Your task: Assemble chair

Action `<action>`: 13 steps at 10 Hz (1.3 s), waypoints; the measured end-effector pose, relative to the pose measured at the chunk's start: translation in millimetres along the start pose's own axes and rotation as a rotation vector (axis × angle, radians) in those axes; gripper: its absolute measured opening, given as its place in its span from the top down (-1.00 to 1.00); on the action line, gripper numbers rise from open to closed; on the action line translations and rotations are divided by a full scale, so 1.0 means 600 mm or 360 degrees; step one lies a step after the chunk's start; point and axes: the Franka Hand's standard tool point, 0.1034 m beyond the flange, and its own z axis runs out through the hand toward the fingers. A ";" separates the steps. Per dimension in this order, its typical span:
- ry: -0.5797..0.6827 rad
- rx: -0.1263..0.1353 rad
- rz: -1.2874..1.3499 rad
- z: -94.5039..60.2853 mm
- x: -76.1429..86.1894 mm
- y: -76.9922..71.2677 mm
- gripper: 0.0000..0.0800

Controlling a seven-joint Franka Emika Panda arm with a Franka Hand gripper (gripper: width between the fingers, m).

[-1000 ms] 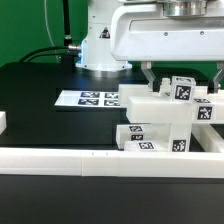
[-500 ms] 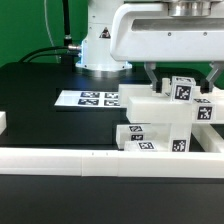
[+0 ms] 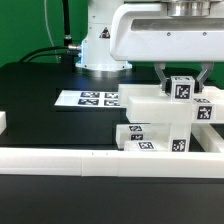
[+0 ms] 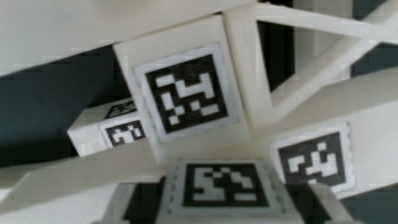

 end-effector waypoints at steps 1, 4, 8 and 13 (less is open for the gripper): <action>-0.0001 0.0004 0.0168 0.000 0.000 -0.001 0.31; 0.0015 0.0032 0.0715 0.002 -0.003 -0.006 0.31; 0.0041 0.0094 0.1232 0.004 -0.005 -0.009 0.31; 0.0016 0.0114 0.1393 0.006 -0.007 -0.012 -0.14</action>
Offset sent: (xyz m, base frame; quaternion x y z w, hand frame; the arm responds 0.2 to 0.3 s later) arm -0.0156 0.0009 -0.0034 0.0052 0.0011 0.3069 0.9517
